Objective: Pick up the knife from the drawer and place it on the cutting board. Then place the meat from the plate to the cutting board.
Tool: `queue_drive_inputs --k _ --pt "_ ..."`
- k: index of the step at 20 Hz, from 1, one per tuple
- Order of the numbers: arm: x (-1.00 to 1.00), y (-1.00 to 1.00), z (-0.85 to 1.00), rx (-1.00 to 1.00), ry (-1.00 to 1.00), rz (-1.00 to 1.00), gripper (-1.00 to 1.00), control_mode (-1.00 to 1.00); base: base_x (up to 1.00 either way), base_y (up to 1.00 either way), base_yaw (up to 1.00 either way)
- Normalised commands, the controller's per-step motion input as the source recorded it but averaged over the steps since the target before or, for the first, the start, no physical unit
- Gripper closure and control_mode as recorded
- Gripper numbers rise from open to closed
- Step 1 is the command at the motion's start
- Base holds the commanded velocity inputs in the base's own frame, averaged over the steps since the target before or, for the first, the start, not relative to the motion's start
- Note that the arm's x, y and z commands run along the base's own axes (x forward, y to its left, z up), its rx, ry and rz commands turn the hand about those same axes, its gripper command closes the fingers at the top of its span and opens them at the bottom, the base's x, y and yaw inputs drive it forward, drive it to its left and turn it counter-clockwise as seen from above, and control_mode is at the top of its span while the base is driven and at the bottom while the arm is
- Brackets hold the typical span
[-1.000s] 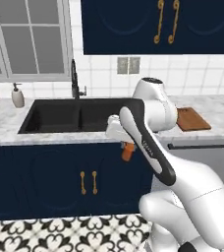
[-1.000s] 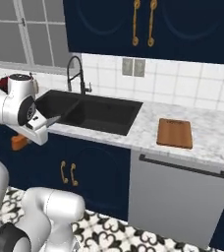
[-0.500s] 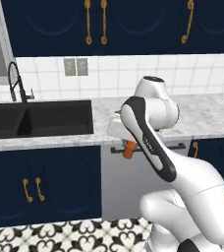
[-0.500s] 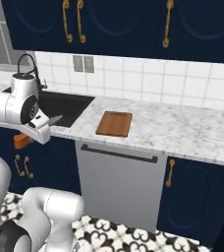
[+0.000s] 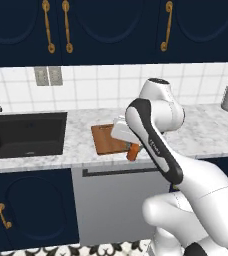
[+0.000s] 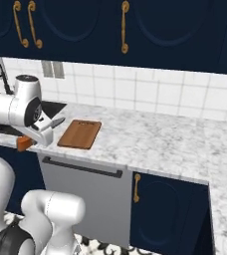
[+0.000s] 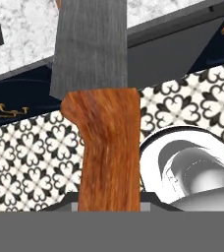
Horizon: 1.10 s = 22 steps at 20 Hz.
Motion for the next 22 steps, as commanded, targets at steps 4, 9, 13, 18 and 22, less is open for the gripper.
queue_drive_inputs --k 4,9,13,18,22 --pt "0.43 -0.01 0.05 0.02 -0.01 0.04 1.00 -1.00 0.31 -0.06 0.00" --pt "1.00 -0.29 -0.02 0.05 0.00 0.12 1.00 -1.00 0.00 0.00 0.00" --pt "1.00 -0.26 -0.40 -0.06 0.00 0.12 1.00 -1.00 0.00 0.00 0.00" --pt "1.00 0.00 -0.75 -0.22 0.03 0.14 1.00 -1.00 0.00 0.00 0.00" --pt "0.85 0.00 -0.68 -0.13 -0.01 0.16 1.00 -1.00 0.00 0.00 0.00"
